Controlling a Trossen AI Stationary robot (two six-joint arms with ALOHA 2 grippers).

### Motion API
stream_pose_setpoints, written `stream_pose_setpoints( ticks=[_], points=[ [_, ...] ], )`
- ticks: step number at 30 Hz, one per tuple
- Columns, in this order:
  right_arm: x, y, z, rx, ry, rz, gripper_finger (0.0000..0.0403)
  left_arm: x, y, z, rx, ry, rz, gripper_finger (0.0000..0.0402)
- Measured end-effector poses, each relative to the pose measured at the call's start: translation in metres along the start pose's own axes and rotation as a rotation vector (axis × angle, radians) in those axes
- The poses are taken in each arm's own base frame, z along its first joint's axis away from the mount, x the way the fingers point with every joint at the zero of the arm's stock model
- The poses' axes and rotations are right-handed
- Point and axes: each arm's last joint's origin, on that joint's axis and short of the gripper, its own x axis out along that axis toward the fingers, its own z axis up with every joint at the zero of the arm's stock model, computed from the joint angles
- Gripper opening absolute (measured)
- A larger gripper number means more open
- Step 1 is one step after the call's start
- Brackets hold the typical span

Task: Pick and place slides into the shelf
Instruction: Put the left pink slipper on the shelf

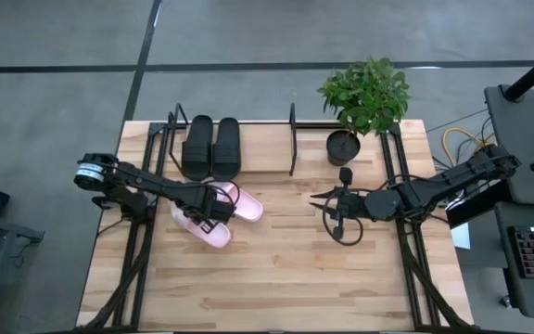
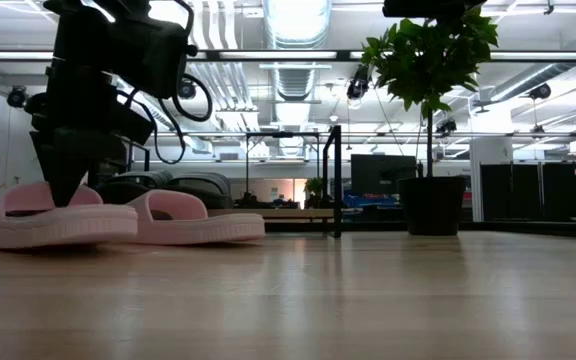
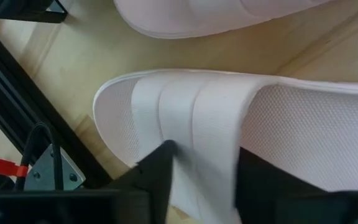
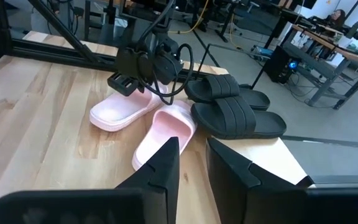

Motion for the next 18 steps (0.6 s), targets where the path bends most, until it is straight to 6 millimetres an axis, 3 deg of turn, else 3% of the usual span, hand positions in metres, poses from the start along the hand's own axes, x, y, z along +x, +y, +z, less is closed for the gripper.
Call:
stream_pose_setpoints(
  ticks=[6,12,18],
  points=[
    [0.0,0.0,0.0,0.0,0.0,0.0,0.0077,-0.003,0.004,-0.002,0.063,0.022,0.041,0.001],
    [0.0,0.0,0.0,0.0,0.0,0.0,0.0069,-0.021,0.011,-0.008,0.132,0.09,0.108,0.0002],
    [0.0,0.0,0.0,0.0,0.0,0.0,0.0072,-0.057,0.008,-0.007,0.254,0.024,0.076,0.0001]
  ],
)
